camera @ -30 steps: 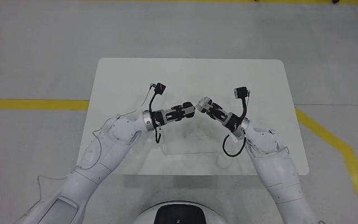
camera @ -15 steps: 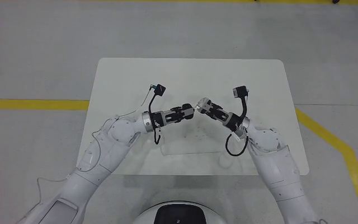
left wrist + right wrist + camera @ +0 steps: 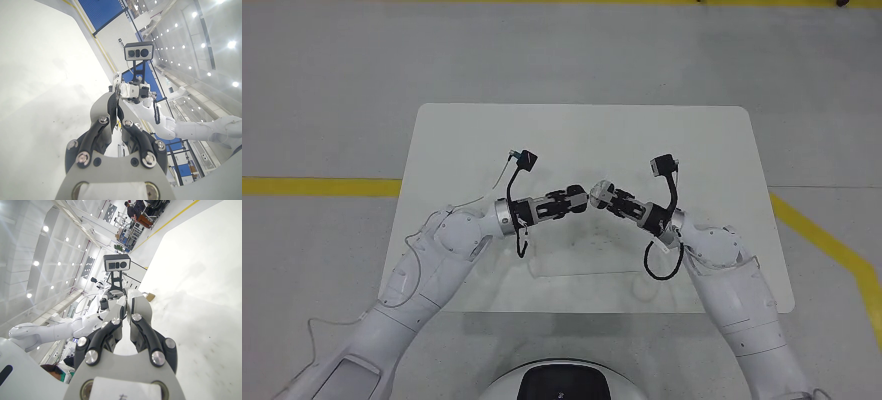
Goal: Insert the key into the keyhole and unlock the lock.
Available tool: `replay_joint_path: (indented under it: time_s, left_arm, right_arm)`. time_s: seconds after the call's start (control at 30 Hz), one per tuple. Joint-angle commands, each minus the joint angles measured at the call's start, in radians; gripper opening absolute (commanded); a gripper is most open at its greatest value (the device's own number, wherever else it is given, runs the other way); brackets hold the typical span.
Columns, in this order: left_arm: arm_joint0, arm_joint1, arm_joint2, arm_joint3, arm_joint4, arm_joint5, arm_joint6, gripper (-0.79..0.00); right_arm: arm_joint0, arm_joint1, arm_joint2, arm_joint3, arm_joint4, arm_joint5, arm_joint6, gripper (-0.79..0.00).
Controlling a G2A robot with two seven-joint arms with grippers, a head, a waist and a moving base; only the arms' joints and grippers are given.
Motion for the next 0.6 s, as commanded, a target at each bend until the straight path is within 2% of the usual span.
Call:
replay_joint_path:
  time_s: [0.0,0.07,0.1,0.13,0.17,0.4,0.57]
  left_arm:
    - [0.0,0.001,-0.005,0.0,-0.001,0.0,-0.003,-0.785]
    - [0.0,0.002,-0.01,0.001,0.014,0.011,0.006,-0.785]
    - [0.001,0.002,-0.011,-0.002,0.016,0.013,0.007,-0.48]
    - [0.002,0.002,-0.012,-0.003,0.018,0.015,0.009,-0.105]
    - [0.003,0.002,-0.014,-0.005,0.021,0.018,0.01,0.0]
    - [0.02,0.011,-0.041,-0.042,0.042,0.019,-0.003,0.0]
    - [0.064,0.035,-0.106,-0.08,0.085,0.004,-0.028,0.0]
  right_arm:
    - [0.002,0.001,-0.001,0.002,0.009,0.0,0.01,-0.785]
    - [0.004,0.002,-0.003,0.006,0.022,-0.001,0.024,-0.785]
    - [0.006,0.002,-0.003,0.008,0.028,-0.002,0.032,-0.785]
    - [0.007,0.003,-0.004,0.009,0.035,-0.004,0.041,-0.785]
    - [0.009,0.003,-0.005,0.012,0.042,-0.006,0.049,-0.785]
    - [0.023,0.006,-0.012,0.029,0.082,-0.005,0.089,-0.785]
    - [0.043,0.005,-0.016,0.062,0.123,-0.011,0.096,-0.785]
